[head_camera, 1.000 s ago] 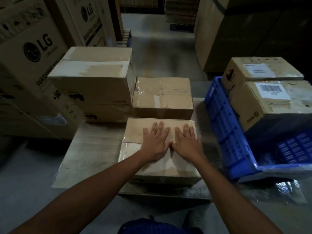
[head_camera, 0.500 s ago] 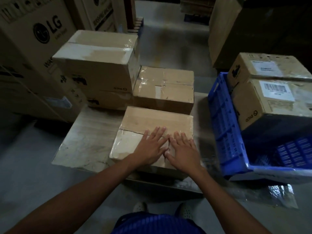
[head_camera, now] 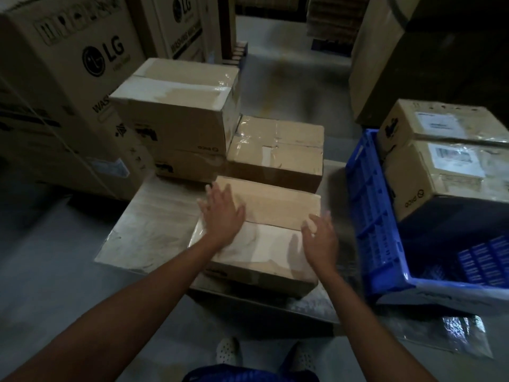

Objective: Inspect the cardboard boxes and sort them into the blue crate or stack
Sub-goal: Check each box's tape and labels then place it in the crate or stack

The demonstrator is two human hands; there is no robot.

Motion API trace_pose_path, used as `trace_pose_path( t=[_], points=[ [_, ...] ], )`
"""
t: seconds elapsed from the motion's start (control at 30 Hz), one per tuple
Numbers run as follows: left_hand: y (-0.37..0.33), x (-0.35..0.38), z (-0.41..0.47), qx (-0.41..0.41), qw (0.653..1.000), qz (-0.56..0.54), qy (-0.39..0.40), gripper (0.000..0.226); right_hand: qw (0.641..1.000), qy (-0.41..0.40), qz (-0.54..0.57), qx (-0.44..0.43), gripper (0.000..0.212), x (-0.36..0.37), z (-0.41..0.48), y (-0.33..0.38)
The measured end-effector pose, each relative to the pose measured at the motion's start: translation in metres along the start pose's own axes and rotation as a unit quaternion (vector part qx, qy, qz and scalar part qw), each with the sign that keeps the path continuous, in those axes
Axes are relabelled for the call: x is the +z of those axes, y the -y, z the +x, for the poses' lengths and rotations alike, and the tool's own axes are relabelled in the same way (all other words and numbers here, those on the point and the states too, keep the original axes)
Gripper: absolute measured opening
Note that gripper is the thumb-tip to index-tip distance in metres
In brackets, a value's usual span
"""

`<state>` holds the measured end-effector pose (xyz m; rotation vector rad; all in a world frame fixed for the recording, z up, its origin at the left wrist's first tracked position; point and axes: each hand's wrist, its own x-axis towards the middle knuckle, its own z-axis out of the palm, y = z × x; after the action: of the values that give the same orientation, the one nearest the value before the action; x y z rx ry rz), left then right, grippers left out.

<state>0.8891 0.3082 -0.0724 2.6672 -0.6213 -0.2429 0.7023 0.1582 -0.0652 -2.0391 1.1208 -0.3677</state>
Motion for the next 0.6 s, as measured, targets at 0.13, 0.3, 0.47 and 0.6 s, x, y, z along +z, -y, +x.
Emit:
trace_pose_path(
  t=[0.13,0.3,0.47,0.6],
  points=[
    [-0.009,-0.026,0.025,-0.121,0.984,-0.104,0.078,0.084,0.962,0.029,0.228,0.145,0.029,-0.007,0.015,0.022],
    [-0.011,-0.044,0.029,-0.168,0.958,-0.229,0.034,0.087,0.949,-0.019,0.254,0.187,0.068,-0.003,0.015,0.037],
    [-0.018,-0.075,0.029,-0.164,0.937,-0.297,-0.078,0.066,0.957,-0.11,0.223,0.151,0.044,-0.018,0.021,0.062],
    [-0.019,-0.088,0.019,-0.158,0.893,-0.394,-0.152,0.058,0.939,-0.173,0.274,0.118,0.028,-0.025,0.016,0.076]
  ],
)
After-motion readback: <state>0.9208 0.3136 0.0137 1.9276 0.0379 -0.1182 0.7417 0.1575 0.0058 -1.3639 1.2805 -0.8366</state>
